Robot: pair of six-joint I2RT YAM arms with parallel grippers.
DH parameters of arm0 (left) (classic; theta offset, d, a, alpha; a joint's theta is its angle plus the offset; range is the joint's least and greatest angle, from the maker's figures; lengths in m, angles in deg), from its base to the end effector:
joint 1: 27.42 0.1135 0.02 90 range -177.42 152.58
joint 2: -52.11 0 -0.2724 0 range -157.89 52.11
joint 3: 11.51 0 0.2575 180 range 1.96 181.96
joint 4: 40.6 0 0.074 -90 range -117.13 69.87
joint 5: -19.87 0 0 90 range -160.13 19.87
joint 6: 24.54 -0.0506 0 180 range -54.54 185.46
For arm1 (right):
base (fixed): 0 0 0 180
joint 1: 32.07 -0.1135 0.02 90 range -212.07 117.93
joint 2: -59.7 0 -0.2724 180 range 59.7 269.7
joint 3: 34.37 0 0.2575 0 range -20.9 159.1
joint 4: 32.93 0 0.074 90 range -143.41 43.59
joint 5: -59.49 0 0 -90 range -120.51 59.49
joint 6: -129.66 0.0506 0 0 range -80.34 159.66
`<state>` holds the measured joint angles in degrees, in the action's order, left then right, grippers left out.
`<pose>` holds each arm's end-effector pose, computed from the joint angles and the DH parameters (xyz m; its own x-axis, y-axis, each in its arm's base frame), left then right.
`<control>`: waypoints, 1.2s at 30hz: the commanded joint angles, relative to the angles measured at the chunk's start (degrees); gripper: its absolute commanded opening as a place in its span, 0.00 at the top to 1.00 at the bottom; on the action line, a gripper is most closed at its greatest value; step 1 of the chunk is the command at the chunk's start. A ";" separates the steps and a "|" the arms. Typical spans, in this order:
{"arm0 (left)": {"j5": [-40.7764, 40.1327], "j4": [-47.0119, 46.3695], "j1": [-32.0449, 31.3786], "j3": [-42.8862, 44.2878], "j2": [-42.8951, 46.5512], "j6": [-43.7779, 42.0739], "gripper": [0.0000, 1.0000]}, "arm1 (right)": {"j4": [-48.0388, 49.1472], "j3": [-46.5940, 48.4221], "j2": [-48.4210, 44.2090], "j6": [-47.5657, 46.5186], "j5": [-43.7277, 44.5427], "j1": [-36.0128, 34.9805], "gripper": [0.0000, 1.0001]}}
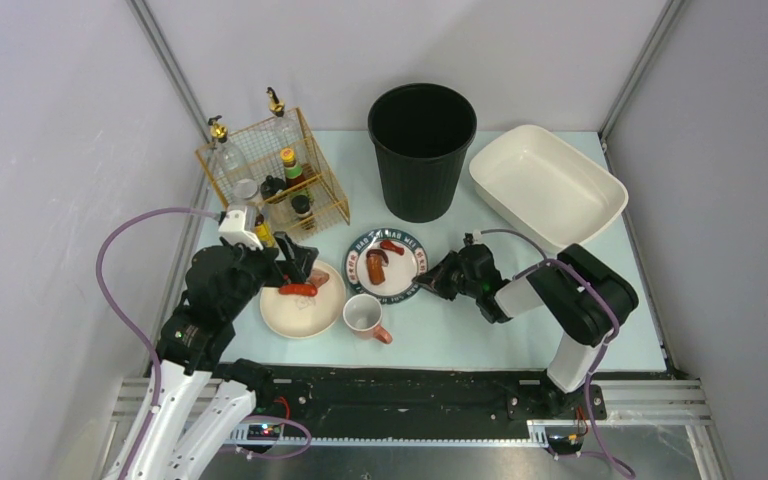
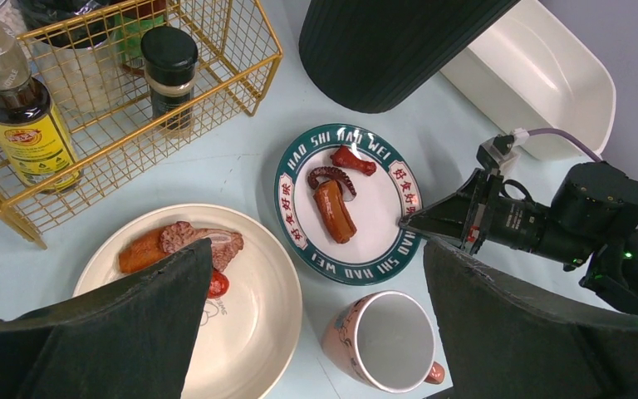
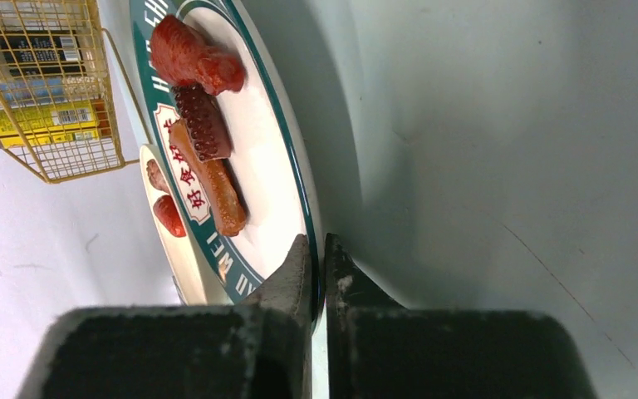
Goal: Clear the kitchen counter
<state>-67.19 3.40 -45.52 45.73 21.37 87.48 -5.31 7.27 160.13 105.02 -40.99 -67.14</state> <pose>0.1276 -0.0444 0.3302 -0.3987 -0.2636 -0.8784 0.2236 0.9010 -0.3719 0.2473 0.1849 0.0971 -0.8059 0.5263 -0.2712 0.0964 0.5686 0.8170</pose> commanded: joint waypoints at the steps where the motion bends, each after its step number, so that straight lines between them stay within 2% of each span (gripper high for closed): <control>1: 1.33 -2.20 0.70 -0.27 -0.07 0.03 0.00 | -2.81 -0.74 0.81 -1.14 -0.53 -0.40 1.00; 7: 1.32 -2.23 0.95 -0.41 -0.11 0.07 0.00 | -7.31 -0.74 -3.73 -2.63 -0.12 -0.34 1.00; 20: 0.64 -2.29 1.49 -0.40 -0.36 0.23 0.00 | -22.59 -2.74 -22.74 -6.37 0.80 3.85 1.00; 31: 0.45 -2.31 1.90 -0.46 -0.34 0.25 0.00 | -37.59 -3.91 -44.95 -7.02 -2.59 13.34 1.00; 36: 0.57 -2.42 2.23 -0.46 -0.35 0.36 0.00 | -49.42 -0.26 -52.64 -9.27 -4.07 16.96 1.00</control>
<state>-66.91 3.35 -44.02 45.45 21.02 87.52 -47.42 2.50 112.28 97.44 -41.69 -52.16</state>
